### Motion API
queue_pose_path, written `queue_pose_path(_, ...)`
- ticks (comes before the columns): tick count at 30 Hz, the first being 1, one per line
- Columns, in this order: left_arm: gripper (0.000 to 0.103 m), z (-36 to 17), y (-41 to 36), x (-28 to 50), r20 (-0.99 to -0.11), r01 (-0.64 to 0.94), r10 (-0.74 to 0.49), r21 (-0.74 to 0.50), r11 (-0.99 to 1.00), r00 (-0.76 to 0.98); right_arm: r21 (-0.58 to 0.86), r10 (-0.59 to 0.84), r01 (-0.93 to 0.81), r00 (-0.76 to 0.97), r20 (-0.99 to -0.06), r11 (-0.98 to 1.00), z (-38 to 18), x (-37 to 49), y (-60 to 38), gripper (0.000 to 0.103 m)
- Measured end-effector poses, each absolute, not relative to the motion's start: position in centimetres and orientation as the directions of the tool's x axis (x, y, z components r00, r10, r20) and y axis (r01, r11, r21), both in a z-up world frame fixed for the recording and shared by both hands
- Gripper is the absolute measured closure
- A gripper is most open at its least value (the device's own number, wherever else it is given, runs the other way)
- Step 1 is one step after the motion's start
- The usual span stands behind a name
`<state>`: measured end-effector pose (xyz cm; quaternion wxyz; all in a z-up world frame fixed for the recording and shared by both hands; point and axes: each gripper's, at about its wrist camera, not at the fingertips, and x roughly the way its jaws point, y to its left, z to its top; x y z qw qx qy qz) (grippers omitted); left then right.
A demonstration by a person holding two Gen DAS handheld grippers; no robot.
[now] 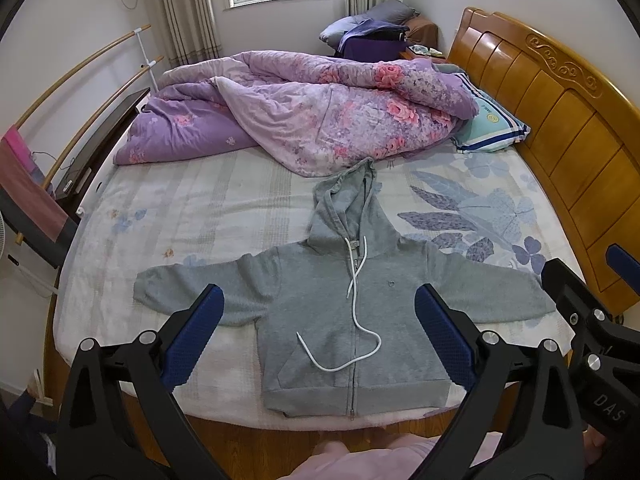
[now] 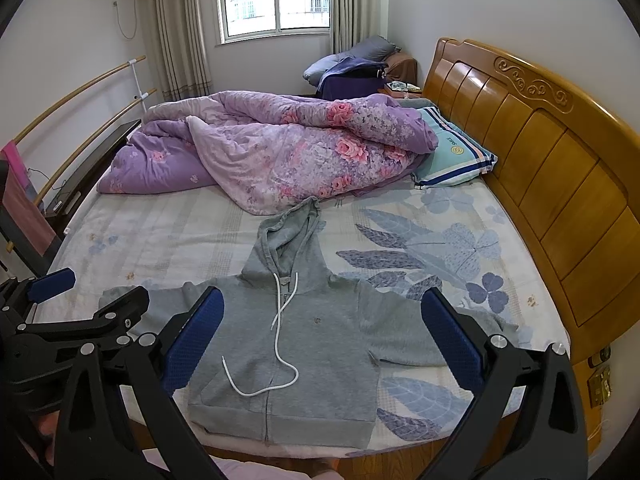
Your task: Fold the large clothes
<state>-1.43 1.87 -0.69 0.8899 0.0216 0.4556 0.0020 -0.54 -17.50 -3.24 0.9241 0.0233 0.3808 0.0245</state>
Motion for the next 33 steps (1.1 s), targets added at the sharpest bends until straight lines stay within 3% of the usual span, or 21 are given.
queue_pose_path(29,0.007,-1.0,1.2,-1.7,-0.832,-0.019,0.052,0.049,0.999,0.553,0.086,0.103,-0.059,0.683,-0.723,0.995,-3.8,0.0,-18.8,0.007)
queue_pose_path(31,0.011,-0.9,0.8,-1.6,-0.837,-0.023,0.050,0.045,0.999,0.545,0.099,0.123,-0.075,0.673,-0.729,0.992,-3.9,0.2,-19.0,0.007)
queue_pose_path(33,0.021,-1.1,0.5,-1.8,-0.848,-0.025,0.052,0.046,0.999,0.528,0.103,0.144,-0.101,0.665,-0.733,0.990,-3.9,0.4,-18.8,0.007)
